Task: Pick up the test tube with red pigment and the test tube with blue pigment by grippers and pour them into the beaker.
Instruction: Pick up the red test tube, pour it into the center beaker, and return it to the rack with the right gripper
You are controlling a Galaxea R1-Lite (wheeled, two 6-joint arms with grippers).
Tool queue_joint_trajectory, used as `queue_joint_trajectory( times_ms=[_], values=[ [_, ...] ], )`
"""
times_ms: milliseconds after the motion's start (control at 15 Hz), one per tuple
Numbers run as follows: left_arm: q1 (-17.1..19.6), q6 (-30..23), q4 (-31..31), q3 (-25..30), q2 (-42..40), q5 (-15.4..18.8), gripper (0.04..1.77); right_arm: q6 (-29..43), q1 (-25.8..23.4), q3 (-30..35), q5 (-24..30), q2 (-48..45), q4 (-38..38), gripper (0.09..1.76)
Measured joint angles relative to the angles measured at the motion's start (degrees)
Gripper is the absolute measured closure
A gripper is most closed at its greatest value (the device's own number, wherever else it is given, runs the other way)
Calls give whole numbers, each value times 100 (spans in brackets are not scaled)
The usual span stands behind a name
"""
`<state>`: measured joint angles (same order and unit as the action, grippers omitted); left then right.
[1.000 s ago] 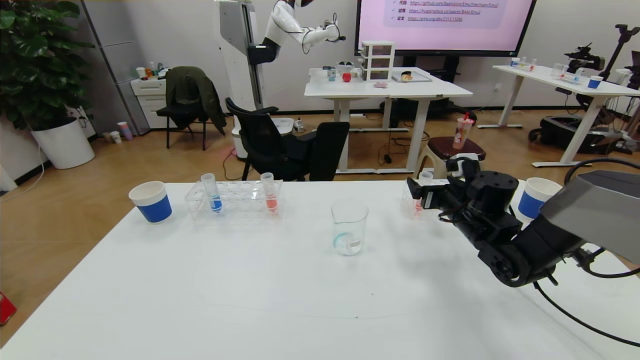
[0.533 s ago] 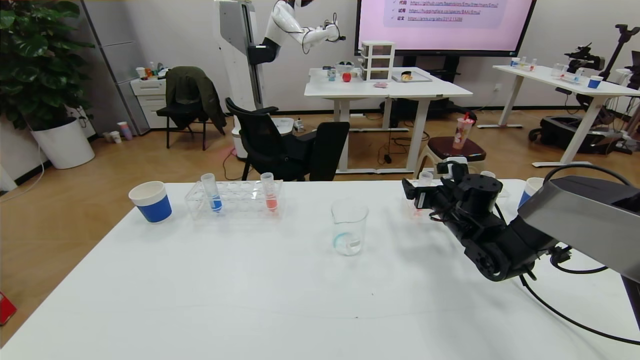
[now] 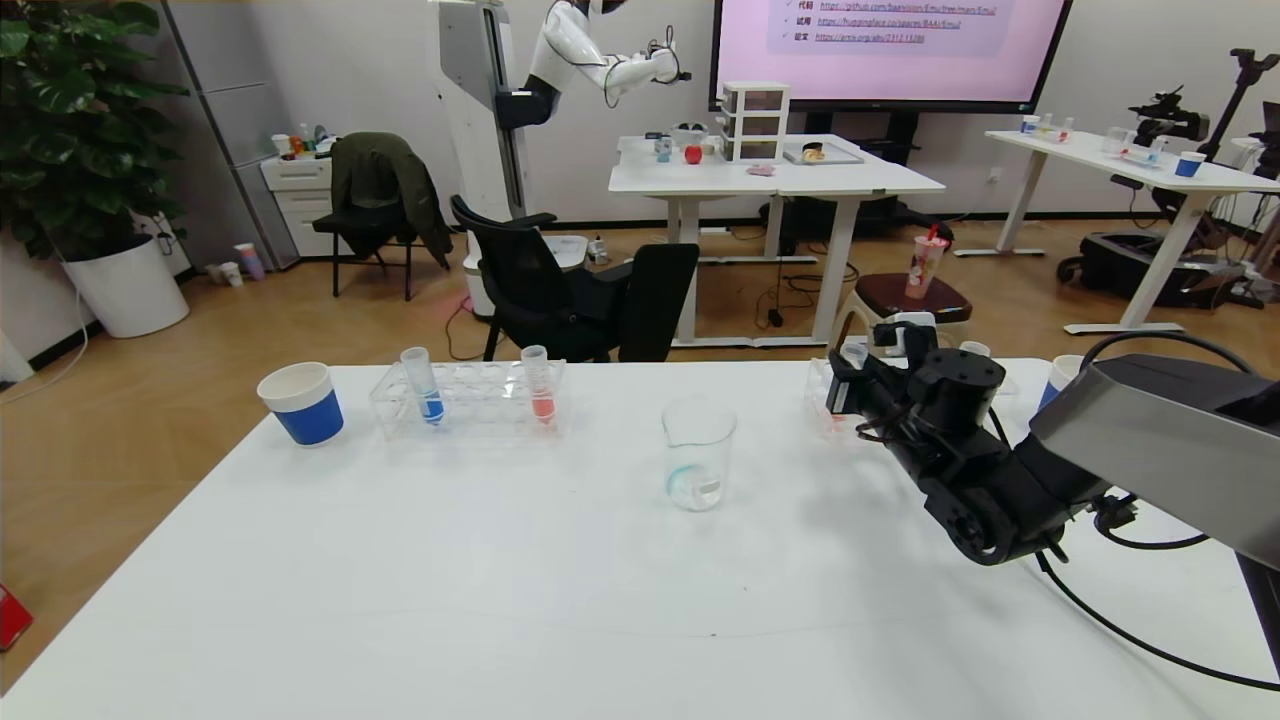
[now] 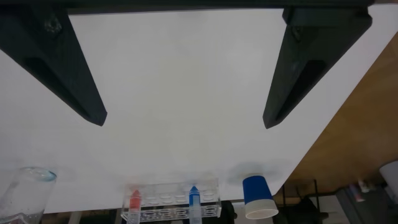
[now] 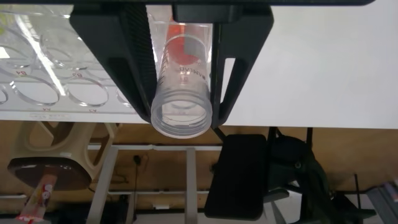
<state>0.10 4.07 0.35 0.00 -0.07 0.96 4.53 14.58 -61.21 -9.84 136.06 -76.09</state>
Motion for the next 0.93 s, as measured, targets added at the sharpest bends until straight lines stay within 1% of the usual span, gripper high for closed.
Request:
queue_joint_trajectory(
  times_ms=[67, 400, 733, 933],
  values=[
    [-2, 2, 0, 0, 0, 0, 6, -2, 7, 0, -18, -9, 2, 133],
    [-5, 0, 0, 0, 0, 0, 6, -32, -41, -22, -22, -318, 90, 133],
    [-5, 2, -2, 0, 0, 0, 6, -101, 9, -139, -16, -1092, 906, 133],
    [-2, 2, -2, 0, 0, 0, 6, -444, 60, -246, 179, -1354, 1039, 133]
  ],
)
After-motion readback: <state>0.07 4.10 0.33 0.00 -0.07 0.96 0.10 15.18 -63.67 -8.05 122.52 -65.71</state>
